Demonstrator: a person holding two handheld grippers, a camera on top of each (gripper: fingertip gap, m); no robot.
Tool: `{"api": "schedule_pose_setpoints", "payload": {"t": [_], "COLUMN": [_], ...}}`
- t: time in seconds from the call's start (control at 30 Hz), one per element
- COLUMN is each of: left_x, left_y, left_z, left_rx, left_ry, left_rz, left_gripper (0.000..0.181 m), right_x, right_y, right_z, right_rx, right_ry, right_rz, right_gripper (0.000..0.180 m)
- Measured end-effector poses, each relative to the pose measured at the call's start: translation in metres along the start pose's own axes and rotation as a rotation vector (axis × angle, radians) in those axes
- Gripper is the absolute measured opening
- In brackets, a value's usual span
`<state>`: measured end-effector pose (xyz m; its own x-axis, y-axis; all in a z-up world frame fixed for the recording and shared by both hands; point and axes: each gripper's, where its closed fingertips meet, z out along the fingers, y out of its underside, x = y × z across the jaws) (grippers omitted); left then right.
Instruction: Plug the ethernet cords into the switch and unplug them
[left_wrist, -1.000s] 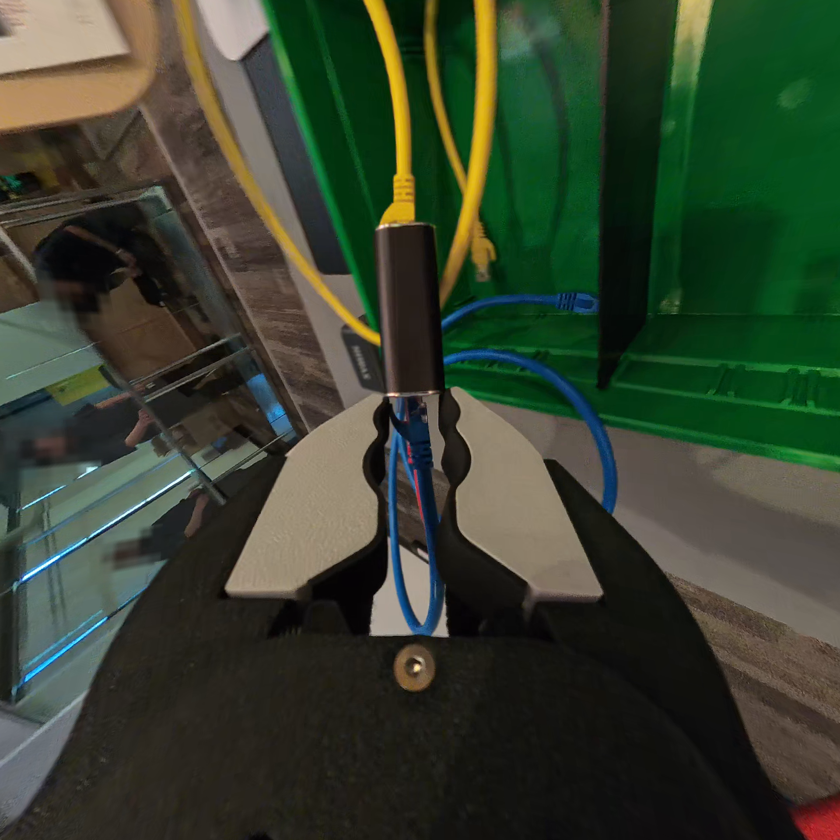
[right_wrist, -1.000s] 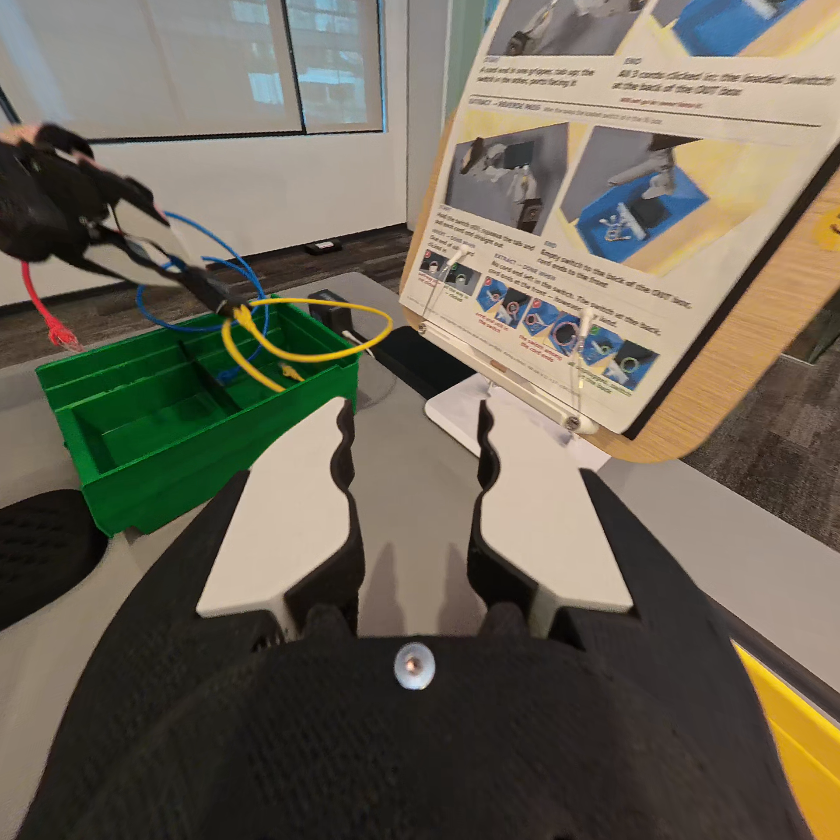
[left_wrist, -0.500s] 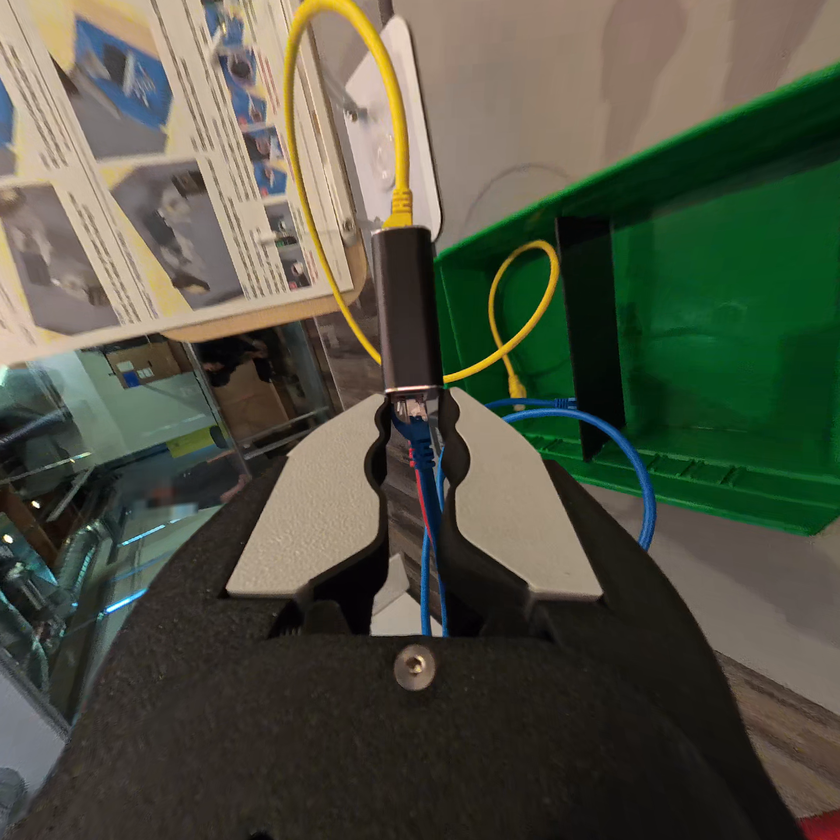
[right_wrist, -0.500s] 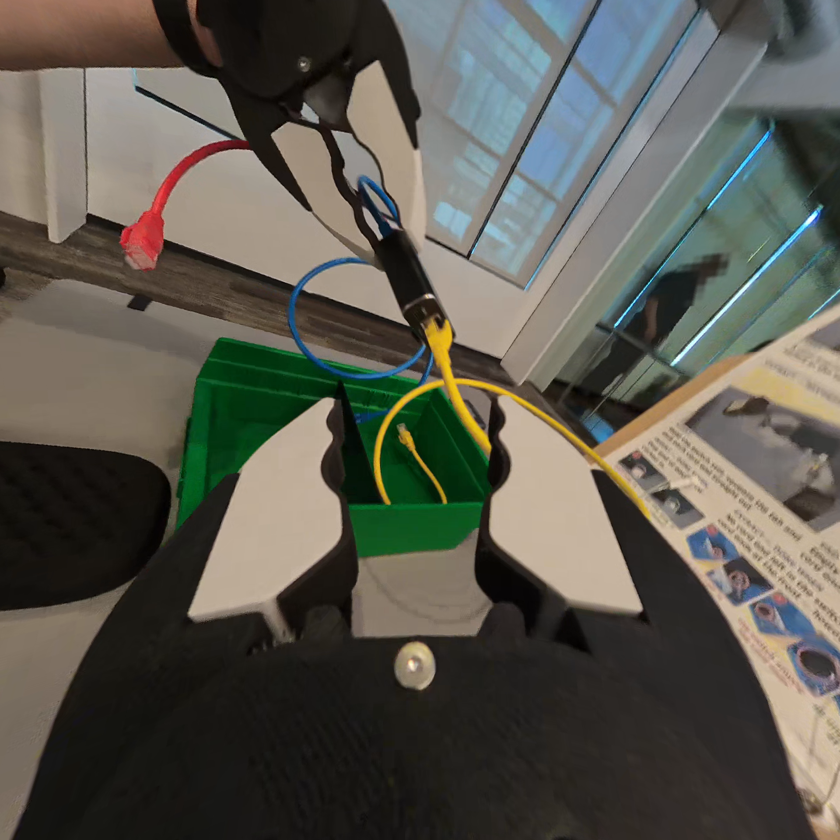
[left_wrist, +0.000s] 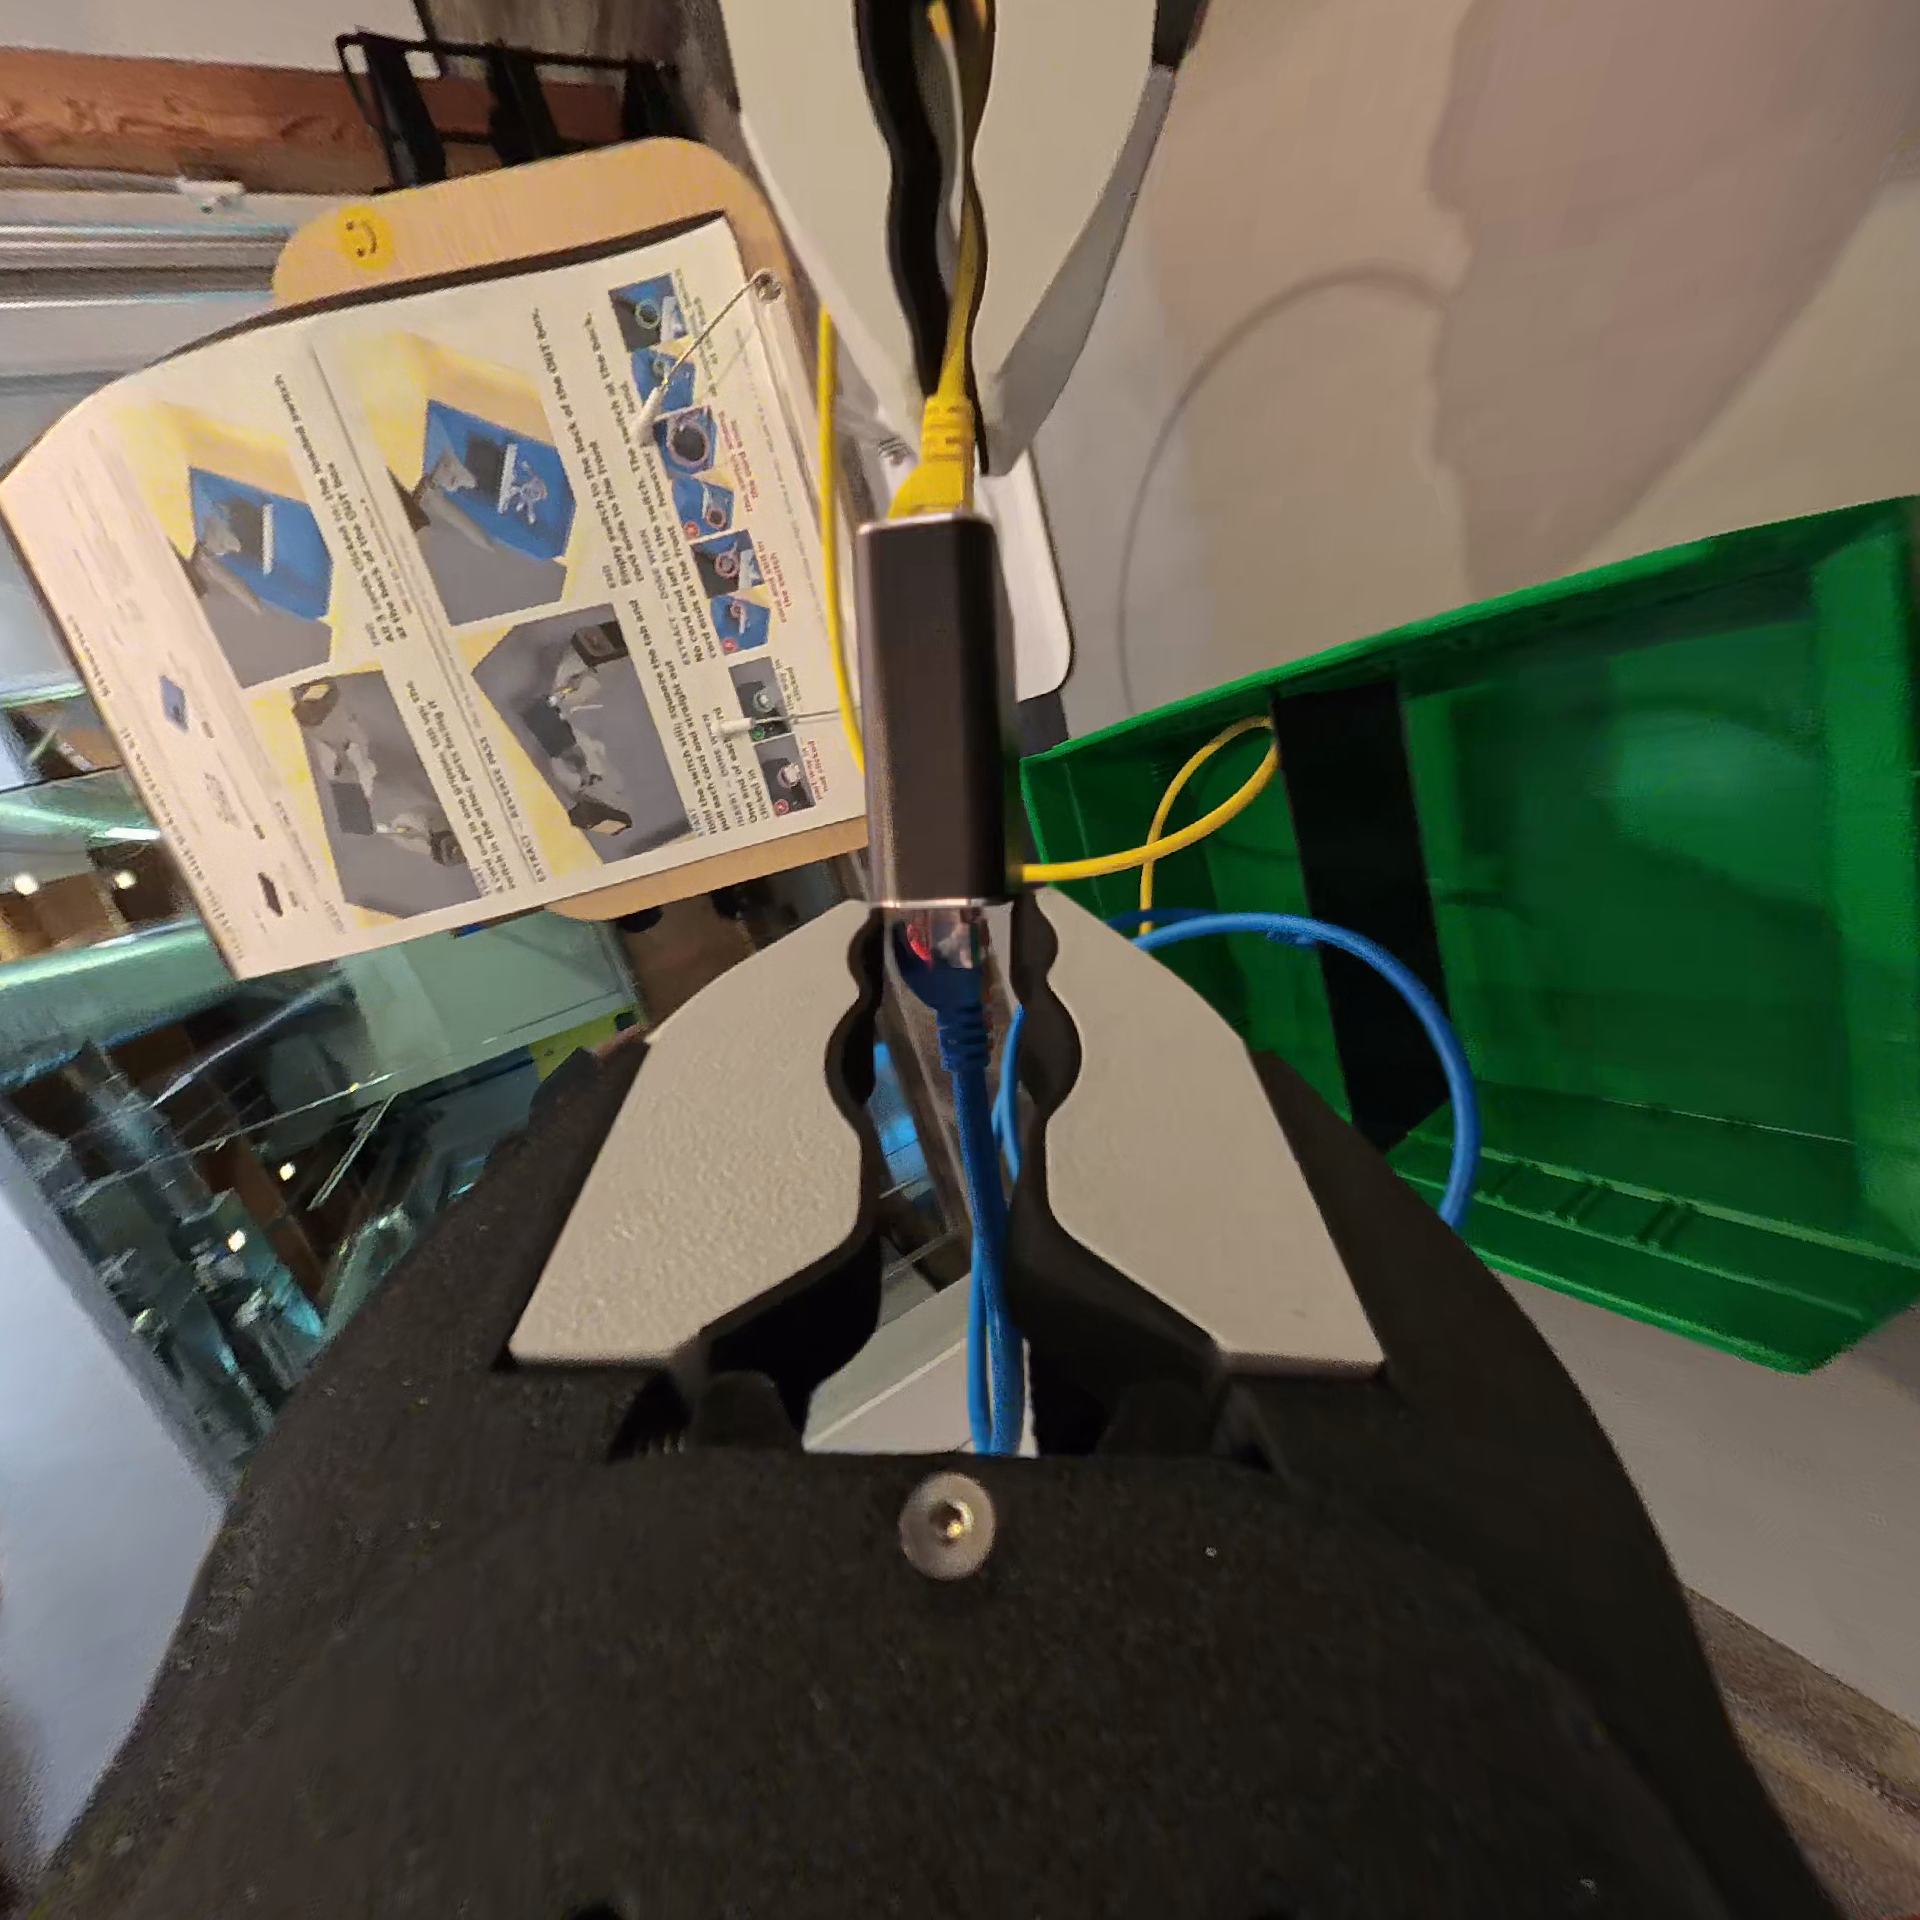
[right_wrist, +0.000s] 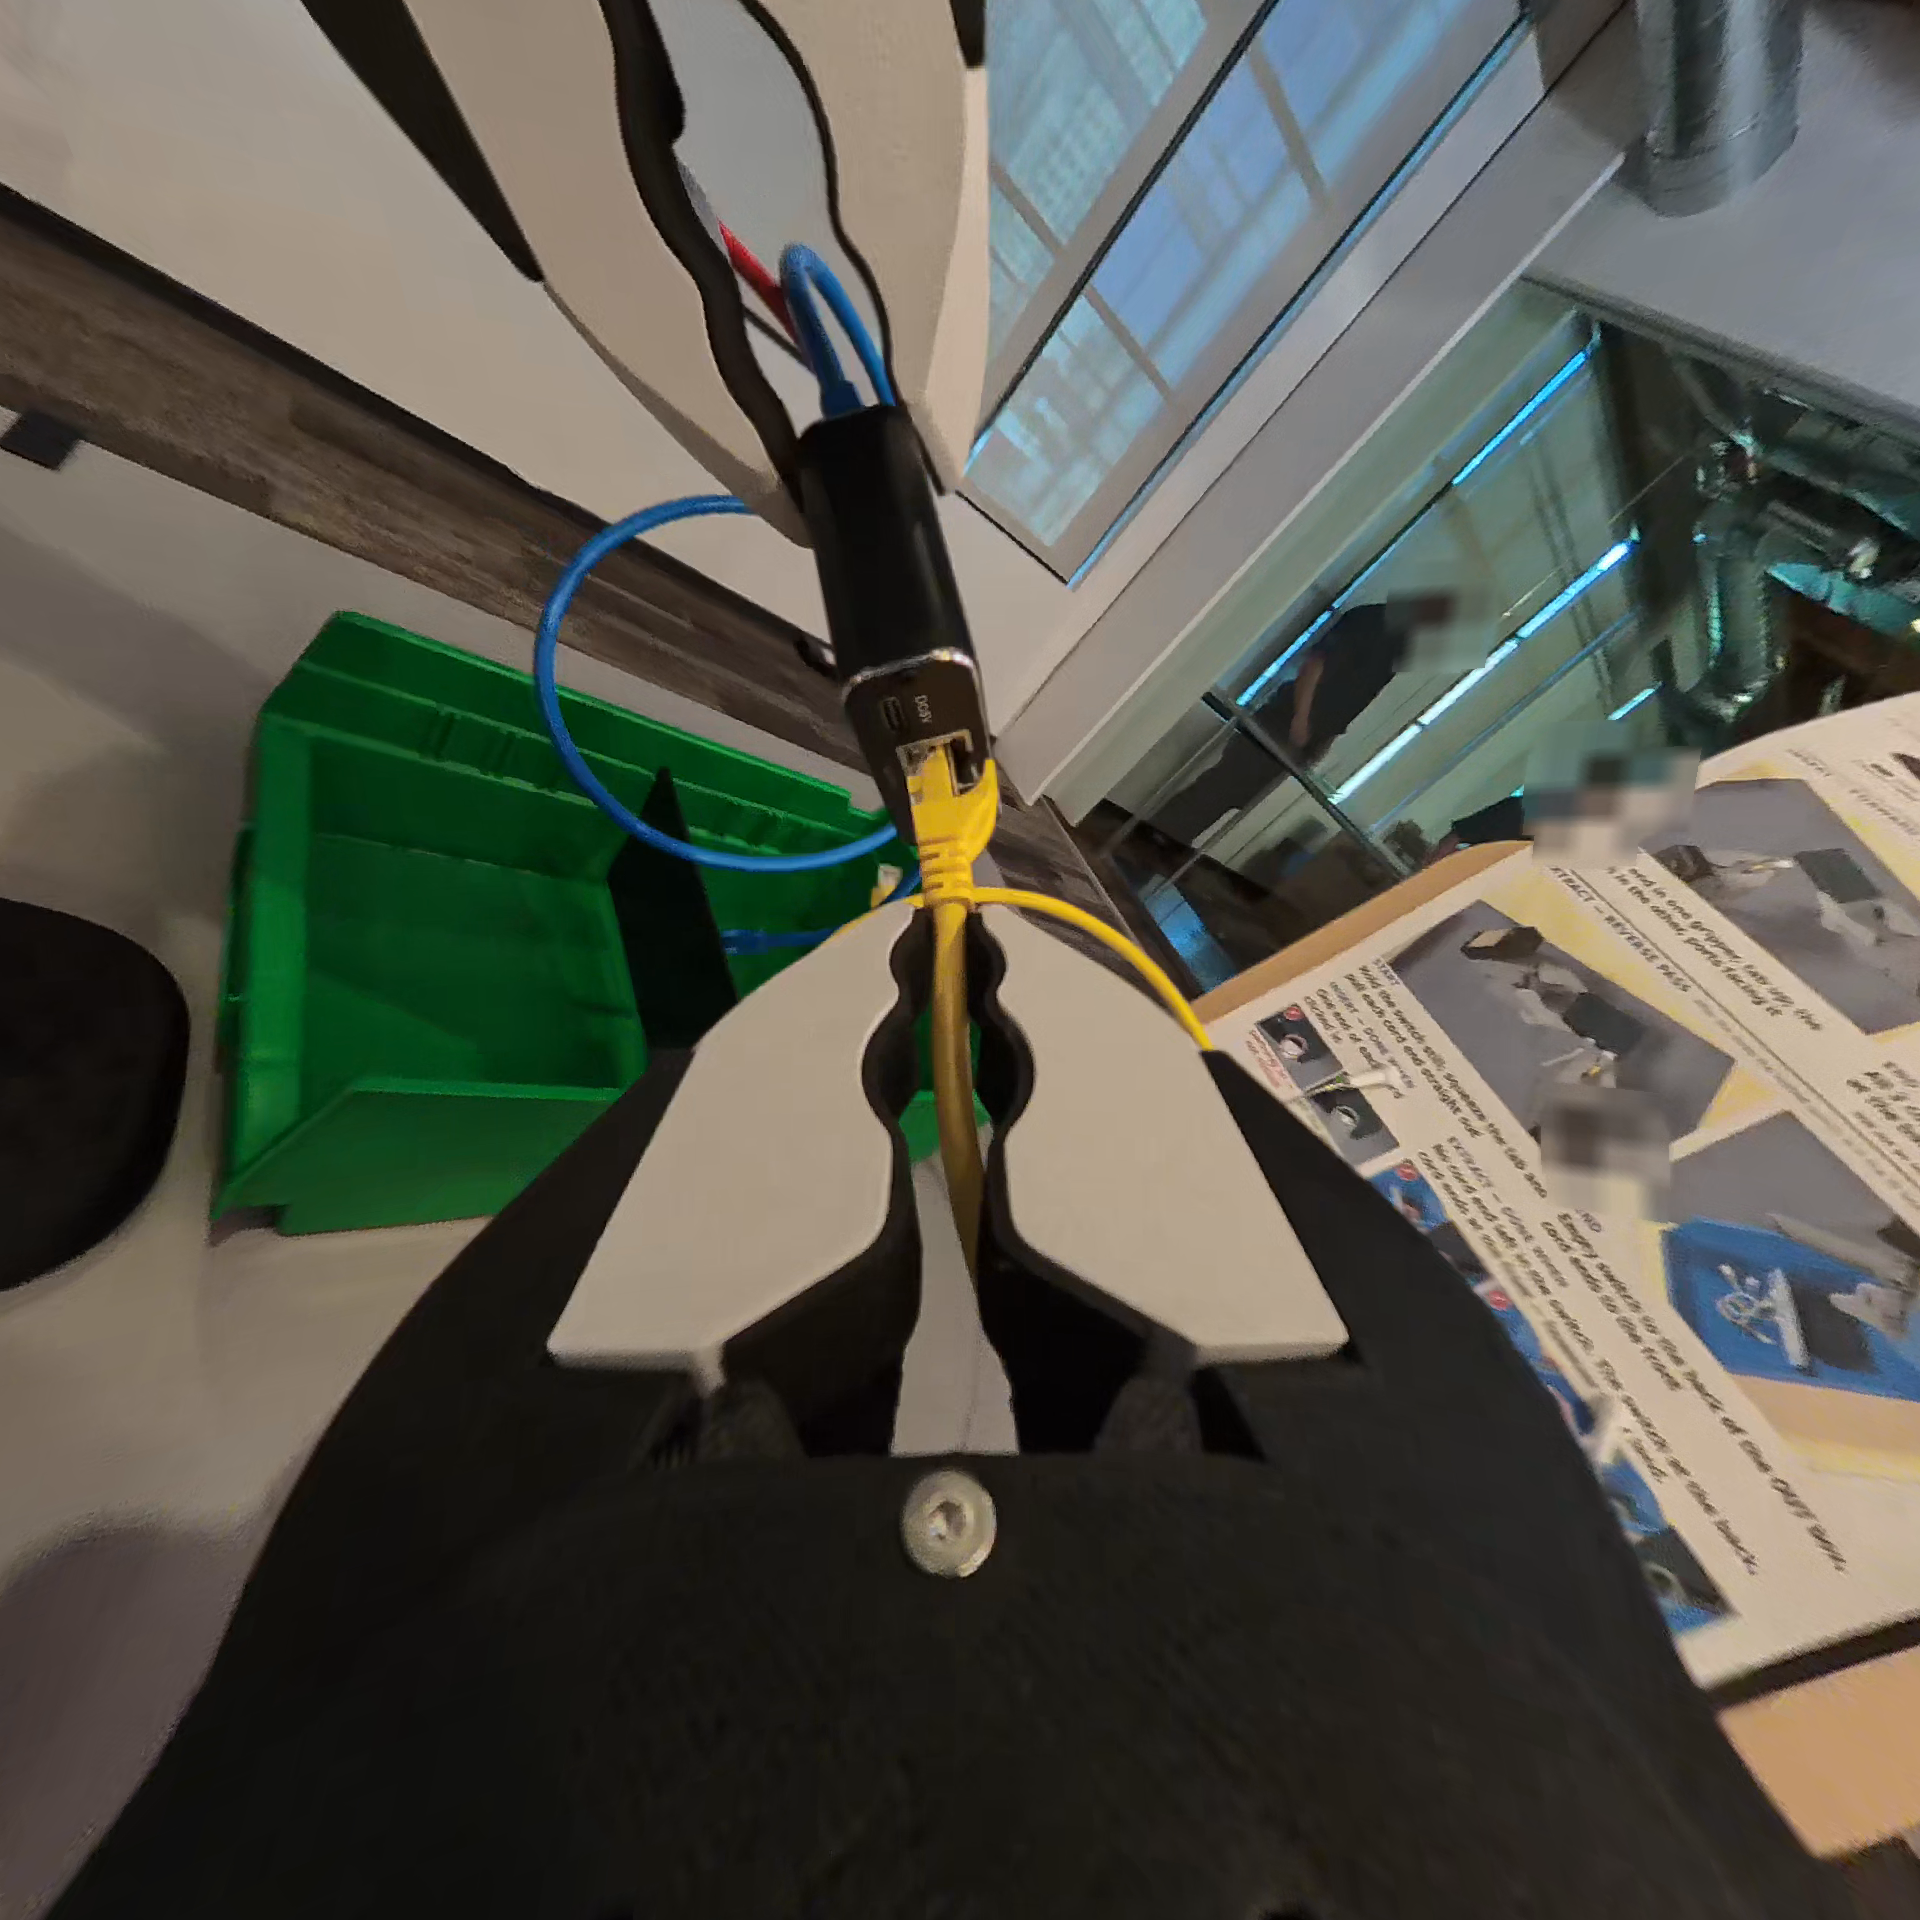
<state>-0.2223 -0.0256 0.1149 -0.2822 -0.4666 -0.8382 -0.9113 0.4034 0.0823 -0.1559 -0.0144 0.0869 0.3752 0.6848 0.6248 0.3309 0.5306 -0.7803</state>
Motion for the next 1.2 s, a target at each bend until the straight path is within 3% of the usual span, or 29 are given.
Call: {"api": "schedule_pose_setpoints", "payload": {"t": [0.23,0.47,0.6,0.7,0.83,1.2], "left_x": [0.0,0.009,0.002,0.002,0.0,-0.03], "left_y": [-0.014,-0.019,-0.015,-0.002,0.001,-0.008], "left_z": [0.019,0.046,0.049,0.053,0.052,0.057], "left_rx": [0.001,0.022,-0.002,-0.082,-0.058,-0.086], "left_ry": [-0.053,-0.165,-0.344,-0.39,-0.422,-0.586], "left_rz": [-0.107,-0.237,-0.207,-0.196,-0.195,-0.194], "left_gripper": [0.048,0.033,0.031,0.039,0.027,0.027], "right_x": [0.0,-0.002,-0.001,-0.004,-0.004,0.013], "right_y": [0.005,-0.001,-0.005,-0.007,-0.011,-0.013], "right_z": [0.002,0.0,-0.002,-0.002,-0.002,-0.013], "right_rx": [-0.1,-0.132,-0.14,-0.135,-0.132,-0.121], "right_ry": [0.06,0.103,0.139,0.133,0.164,0.18], "right_rz": [-0.116,-0.221,-0.284,-0.297,-0.361,-0.303], "right_gripper": [0.007,0.006,0.006,0.007,0.007,0.008]}}
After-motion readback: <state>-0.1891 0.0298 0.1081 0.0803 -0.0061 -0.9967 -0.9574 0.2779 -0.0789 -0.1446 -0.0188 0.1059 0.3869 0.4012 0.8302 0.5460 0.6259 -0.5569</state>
